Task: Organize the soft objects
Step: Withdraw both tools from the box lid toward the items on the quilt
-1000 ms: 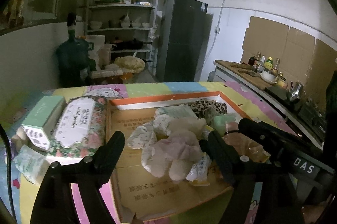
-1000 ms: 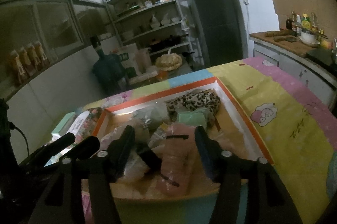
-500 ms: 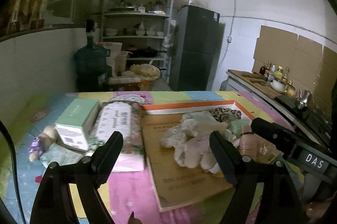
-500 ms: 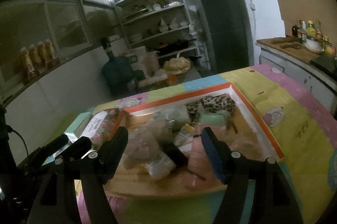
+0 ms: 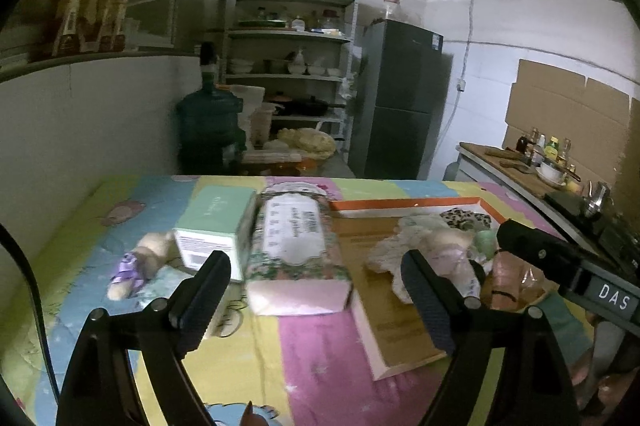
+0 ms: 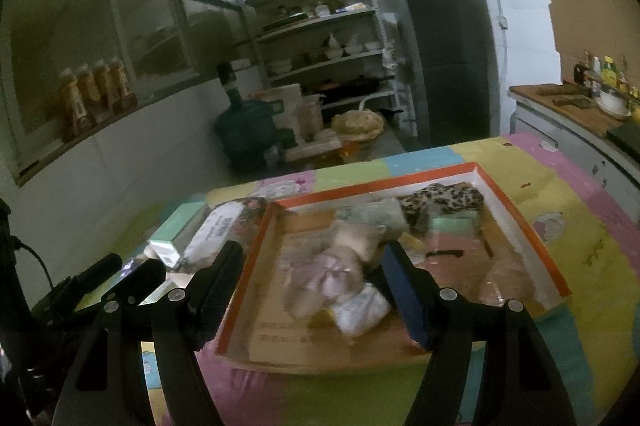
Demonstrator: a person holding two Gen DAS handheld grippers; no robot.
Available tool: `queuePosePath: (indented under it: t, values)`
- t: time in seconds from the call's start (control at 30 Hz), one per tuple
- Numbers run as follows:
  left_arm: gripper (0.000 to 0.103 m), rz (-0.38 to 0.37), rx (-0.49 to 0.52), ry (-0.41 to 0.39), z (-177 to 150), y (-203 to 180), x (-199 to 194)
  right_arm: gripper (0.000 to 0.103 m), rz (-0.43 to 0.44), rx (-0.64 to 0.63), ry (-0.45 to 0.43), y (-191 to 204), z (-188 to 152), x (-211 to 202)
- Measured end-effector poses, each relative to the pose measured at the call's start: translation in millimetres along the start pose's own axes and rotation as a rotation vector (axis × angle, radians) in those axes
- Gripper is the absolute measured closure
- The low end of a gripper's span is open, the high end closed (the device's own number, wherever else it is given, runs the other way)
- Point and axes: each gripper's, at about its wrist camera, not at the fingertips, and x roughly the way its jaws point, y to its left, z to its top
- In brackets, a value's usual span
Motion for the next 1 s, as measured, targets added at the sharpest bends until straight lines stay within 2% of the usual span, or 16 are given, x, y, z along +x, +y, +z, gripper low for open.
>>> queuePosePath:
  t: [0.67, 1.0]
  values:
    - [0.016, 0.092, -0.096, -0.001, -14, 73, -18, 0.029, 0.092, -0.119, 0.06, 74, -10, 26]
    - [0.016, 0.147, -0.142, 0.011, -22, 115, -21, 0.029, 0.183, -0.175, 0.14, 111, -25, 53]
